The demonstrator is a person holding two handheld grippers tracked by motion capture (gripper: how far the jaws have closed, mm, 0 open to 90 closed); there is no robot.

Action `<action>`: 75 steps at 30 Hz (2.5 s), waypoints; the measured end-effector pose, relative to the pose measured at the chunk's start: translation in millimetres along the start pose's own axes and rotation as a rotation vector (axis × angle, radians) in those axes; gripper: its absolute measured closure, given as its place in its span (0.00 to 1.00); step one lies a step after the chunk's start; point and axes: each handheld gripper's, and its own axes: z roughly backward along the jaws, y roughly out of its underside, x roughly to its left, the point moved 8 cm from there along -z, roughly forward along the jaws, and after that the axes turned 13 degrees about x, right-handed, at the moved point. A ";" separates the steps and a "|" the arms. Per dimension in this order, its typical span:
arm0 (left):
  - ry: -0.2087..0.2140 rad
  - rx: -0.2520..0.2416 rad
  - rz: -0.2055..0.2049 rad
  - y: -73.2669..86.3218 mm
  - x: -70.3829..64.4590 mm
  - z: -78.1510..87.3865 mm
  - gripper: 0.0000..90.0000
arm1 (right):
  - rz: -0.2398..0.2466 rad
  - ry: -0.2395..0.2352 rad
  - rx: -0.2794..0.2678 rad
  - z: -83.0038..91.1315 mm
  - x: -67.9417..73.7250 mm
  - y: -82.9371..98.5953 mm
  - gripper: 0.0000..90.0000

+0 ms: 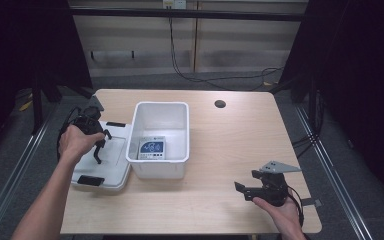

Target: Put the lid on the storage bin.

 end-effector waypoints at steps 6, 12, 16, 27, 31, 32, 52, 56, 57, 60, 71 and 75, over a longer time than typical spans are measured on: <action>0.010 0.006 -0.012 4.5 7.7 4.8 0.94 | 0.011 -0.003 0.002 -0.4 0.5 0.0 0.23; 0.019 0.004 -0.010 9.8 14.6 8.2 0.94 | 0.003 -0.004 0.006 -0.6 0.6 0.1 0.22; 0.029 0.000 -0.010 13.3 17.5 14.5 0.94 | 0.003 -0.007 0.009 -0.8 0.7 0.2 0.22; 0.047 0.001 -0.006 20.1 25.5 23.4 0.94 | -0.001 -0.007 0.014 -1.3 0.4 0.5 0.22; 0.056 -0.005 -0.007 21.8 26.4 29.7 0.94 | -0.003 -0.007 0.013 -1.3 0.3 0.4 0.21; 0.055 -0.004 -0.003 22.5 27.1 31.5 0.94 | -0.003 -0.008 0.013 -1.3 0.3 0.4 0.21; 0.054 -0.030 -0.030 29.4 27.2 61.4 0.94 | -0.005 -0.013 0.011 -0.8 1.0 0.3 0.21; 0.043 -0.033 -0.035 31.7 27.7 69.1 0.94 | -0.003 -0.014 0.009 -1.0 0.8 -0.3 0.21; 0.049 -0.041 -0.029 31.6 27.2 70.9 0.94 | -0.004 -0.014 0.010 -1.2 0.7 -0.3 0.21; 0.042 -0.045 -0.040 33.1 27.3 77.8 0.94 | -0.003 -0.014 0.009 -1.4 1.0 -0.6 0.21; 0.054 -0.090 -0.053 34.3 24.7 101.4 0.94 | 0.002 -0.023 0.014 -2.0 2.4 -0.7 0.21; 0.058 -0.089 -0.067 35.2 20.9 111.0 0.94 | 0.002 -0.023 0.016 -2.3 2.3 -0.7 0.20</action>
